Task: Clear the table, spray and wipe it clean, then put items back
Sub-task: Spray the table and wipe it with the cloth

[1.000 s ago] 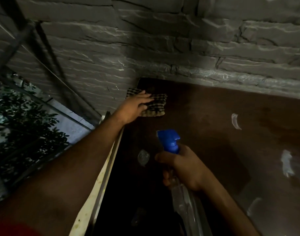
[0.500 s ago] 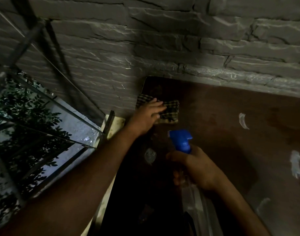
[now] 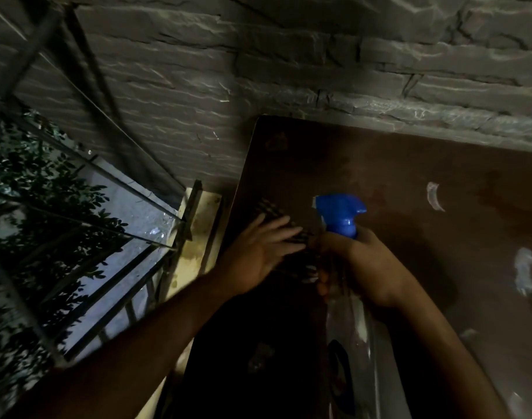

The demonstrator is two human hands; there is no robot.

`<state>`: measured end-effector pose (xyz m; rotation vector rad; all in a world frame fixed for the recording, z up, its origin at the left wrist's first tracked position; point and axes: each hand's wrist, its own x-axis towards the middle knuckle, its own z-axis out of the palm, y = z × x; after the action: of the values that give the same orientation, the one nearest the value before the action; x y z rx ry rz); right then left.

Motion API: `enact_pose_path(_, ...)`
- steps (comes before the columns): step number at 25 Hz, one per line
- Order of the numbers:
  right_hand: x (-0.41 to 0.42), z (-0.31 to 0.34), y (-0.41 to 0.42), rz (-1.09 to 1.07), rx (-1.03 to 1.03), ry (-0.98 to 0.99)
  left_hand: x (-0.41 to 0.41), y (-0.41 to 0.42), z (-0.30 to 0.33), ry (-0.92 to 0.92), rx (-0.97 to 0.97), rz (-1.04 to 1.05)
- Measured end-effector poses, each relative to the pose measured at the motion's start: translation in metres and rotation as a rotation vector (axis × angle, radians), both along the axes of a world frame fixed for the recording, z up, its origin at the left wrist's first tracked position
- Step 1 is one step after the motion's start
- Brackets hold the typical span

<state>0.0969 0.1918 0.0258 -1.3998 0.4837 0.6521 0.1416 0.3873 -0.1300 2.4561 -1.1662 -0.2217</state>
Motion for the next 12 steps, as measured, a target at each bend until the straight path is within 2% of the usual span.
enact_pose_path(2,-0.004,0.001,0.001,0.02,-0.013,0.012,0.019,0.026,-0.003,0.023,-0.061,0.111)
enact_pose_path(5,-0.005,-0.004,0.013,0.026,-0.033,0.01,0.089,-0.013,0.013,0.085,0.002,0.411)
enact_pose_path(7,-0.008,-0.007,0.019,0.033,-0.023,0.008,0.074,-0.041,0.019,0.106,0.038,0.354)
enact_pose_path(9,-0.012,-0.003,0.019,0.042,0.003,0.007,0.02,-0.025,0.008,-0.003,-0.001,0.085)
enact_pose_path(10,-0.015,-0.001,0.016,0.044,0.014,0.014,0.005,-0.001,0.001,-0.027,-0.017,0.022)
enact_pose_path(12,-0.019,-0.001,0.014,0.039,0.022,0.026,0.033,0.029,-0.007,-0.018,-0.069,0.13)
